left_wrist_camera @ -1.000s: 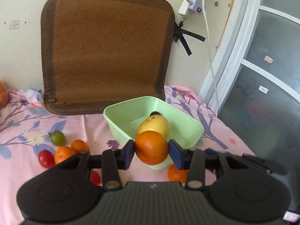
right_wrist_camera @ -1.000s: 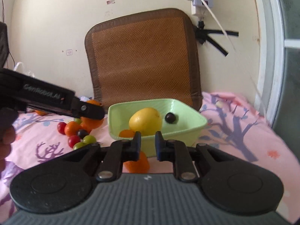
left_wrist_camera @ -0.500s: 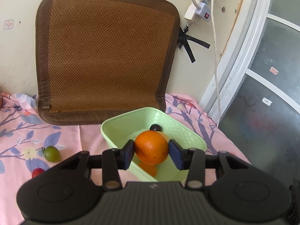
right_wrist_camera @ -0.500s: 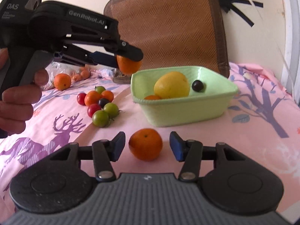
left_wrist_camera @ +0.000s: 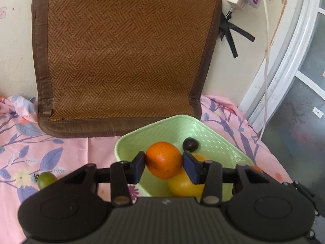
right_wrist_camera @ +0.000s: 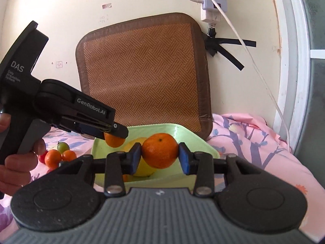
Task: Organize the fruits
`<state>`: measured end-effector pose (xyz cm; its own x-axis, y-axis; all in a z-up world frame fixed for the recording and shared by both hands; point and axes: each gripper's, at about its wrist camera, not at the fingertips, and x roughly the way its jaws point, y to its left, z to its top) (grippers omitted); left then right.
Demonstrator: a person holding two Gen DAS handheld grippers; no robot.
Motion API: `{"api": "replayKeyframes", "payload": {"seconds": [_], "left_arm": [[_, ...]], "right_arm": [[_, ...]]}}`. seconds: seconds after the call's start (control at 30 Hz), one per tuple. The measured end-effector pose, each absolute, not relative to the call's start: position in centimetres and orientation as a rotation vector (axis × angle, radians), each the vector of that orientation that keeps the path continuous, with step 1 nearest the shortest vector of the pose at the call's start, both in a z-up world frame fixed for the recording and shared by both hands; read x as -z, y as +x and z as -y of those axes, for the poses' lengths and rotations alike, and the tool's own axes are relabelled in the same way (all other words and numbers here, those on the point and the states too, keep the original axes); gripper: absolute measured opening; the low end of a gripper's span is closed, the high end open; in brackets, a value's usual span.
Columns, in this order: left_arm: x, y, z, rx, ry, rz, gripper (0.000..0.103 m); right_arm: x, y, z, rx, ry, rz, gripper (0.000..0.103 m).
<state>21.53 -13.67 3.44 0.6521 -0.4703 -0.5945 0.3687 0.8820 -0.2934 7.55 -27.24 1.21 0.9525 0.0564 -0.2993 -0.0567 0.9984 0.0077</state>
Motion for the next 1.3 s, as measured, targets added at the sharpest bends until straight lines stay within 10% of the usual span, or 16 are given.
{"api": "replayKeyframes", "payload": {"seconds": [0.5, 1.3], "left_arm": [[-8.5, 12.5, 4.5, 0.435, -0.209, -0.511, 0.053], [-2.0, 10.9, 1.0, 0.405, -0.214, -0.697, 0.05]], "right_arm": [[-3.5, 2.1, 27.5, -0.092, 0.136, -0.103, 0.044], [0.4, 5.6, 17.9, -0.285, 0.052, -0.548, 0.03]]}}
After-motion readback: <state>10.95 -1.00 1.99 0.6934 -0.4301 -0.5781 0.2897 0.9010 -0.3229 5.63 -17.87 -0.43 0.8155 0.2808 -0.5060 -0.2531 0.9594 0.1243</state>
